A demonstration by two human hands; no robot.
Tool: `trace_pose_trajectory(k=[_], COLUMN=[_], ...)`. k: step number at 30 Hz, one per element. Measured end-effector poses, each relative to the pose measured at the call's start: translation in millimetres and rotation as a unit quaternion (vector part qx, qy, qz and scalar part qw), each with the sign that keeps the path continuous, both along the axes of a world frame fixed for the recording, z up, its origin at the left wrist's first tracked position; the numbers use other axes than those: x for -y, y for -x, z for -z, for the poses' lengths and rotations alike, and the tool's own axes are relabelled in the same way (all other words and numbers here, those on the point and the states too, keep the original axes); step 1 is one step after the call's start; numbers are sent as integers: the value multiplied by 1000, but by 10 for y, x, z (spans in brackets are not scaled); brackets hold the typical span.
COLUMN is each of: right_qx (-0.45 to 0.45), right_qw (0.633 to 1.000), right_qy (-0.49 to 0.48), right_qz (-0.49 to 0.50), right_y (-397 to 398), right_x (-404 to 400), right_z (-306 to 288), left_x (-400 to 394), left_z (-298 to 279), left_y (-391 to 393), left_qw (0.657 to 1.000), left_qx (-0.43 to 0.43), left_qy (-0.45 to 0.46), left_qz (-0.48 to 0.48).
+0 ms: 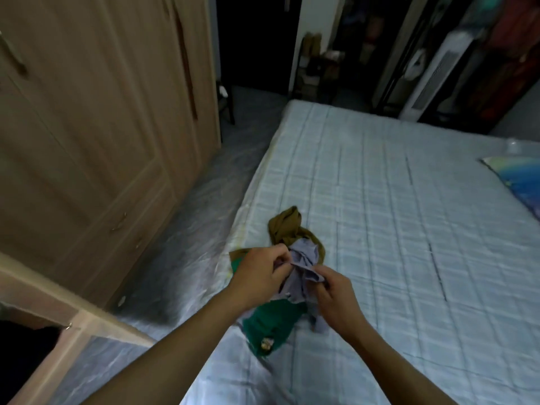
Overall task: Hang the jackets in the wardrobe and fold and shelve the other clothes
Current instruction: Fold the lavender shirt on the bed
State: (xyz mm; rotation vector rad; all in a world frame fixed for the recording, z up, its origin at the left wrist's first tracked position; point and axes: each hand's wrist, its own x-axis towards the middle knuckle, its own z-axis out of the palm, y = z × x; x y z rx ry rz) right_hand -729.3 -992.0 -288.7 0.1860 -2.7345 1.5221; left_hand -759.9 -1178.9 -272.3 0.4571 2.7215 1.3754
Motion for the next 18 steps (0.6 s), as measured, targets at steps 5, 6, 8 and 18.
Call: trace_pose_trajectory(k=[5,6,8,18], right_qx=[-80,-94,-127,-249], right_qw=[997,995,991,962], right_qy=[24,29,36,41], right_qz=[5,11,21,109], right_y=[100,111,137,23], right_x=[-144,-169,-220,-539], right_z=[-911,-1051,-1306,-2275], left_x=[-106,-133,-191,-695], left_z=[-746,-865,-1087,-1642], left_y=[163,169,172,68], left_qw=[997,995,992,985], left_qx=[-30,-35,-42,-152], left_qy=[-41,-53,-84,-53], left_qz=[64,71,83,56])
